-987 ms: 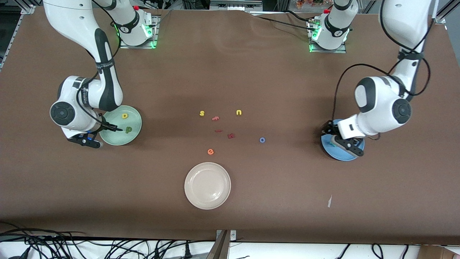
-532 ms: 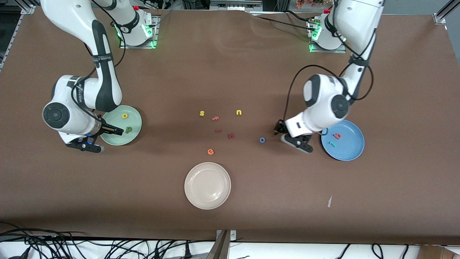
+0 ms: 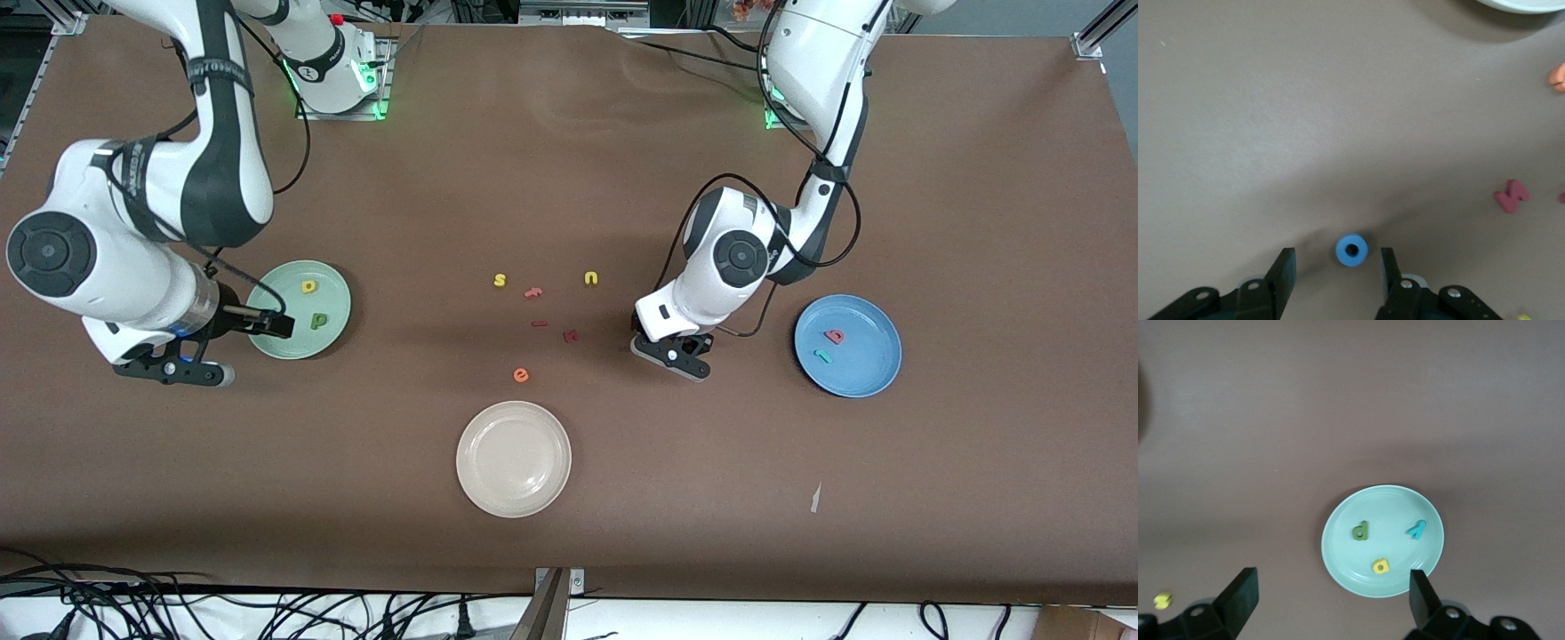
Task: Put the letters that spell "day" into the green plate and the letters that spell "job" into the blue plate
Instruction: 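Grasp the blue o with the left gripper while the right gripper returns to rest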
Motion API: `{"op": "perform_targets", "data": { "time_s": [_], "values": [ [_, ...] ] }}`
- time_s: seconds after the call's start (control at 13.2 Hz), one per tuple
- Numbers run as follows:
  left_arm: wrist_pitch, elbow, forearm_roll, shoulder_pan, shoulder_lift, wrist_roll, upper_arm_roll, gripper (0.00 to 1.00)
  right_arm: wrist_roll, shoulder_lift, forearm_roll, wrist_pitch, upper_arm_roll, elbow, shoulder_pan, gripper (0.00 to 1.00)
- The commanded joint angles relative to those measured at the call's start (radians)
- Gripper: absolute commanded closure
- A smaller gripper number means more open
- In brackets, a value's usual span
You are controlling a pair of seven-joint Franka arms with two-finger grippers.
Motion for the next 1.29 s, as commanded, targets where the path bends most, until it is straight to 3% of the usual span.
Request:
{"op": "perform_targets", "data": {
  "time_s": [0.0, 0.15, 0.23, 0.3, 0.53, 0.68, 0.91, 0.99, 1.14, 1.22],
  "values": [
    [-0.016, 0.055, 0.049, -0.032, 0.053, -0.042, 0.022, 0.41, -0.003, -0.112, -0.121, -0.04, 0.134, 0.014, -0.079, 0.0],
    [-0.013, 0.063, 0.051, -0.043, 0.076, -0.046, 0.022, 0.39, -0.009, -0.166, -0.279, -0.041, 0.417, 0.021, -0.296, 0.0],
    [-0.013, 0.063, 0.051, -0.046, 0.081, -0.048, 0.022, 0.38, -0.004, -0.215, -0.281, -0.041, 0.528, 0.008, -0.399, 0.0],
    [-0.013, 0.063, 0.049, -0.046, 0.084, -0.051, 0.022, 0.36, -0.004, -0.252, -0.269, -0.046, 0.579, -0.024, -0.464, 0.0],
    [-0.011, 0.059, 0.048, -0.046, 0.093, -0.055, 0.022, 0.32, -0.006, -0.402, -0.149, -0.064, 0.587, -0.193, -0.571, 0.0],
    [-0.008, 0.059, 0.048, -0.048, 0.105, -0.055, 0.022, 0.31, -0.007, -0.412, -0.144, -0.073, 0.654, -0.187, -0.665, 0.0],
    [-0.008, 0.059, 0.048, -0.048, 0.111, -0.055, 0.022, 0.31, -0.007, -0.438, -0.14, -0.083, 0.667, -0.198, -0.679, 0.0],
    [-0.008, 0.059, 0.048, -0.048, 0.111, -0.055, 0.022, 0.35, -0.007, -0.427, -0.137, -0.078, 0.664, -0.195, -0.681, 0.0],
    [-0.008, 0.059, 0.048, -0.048, 0.111, -0.055, 0.022, 0.66, -0.007, -0.426, -0.137, -0.083, 0.664, -0.194, -0.681, 0.0],
    [-0.008, 0.059, 0.048, -0.048, 0.113, -0.055, 0.022, 0.74, -0.009, -0.427, -0.137, -0.084, 0.664, -0.195, -0.681, 0.0]
  ]
}}
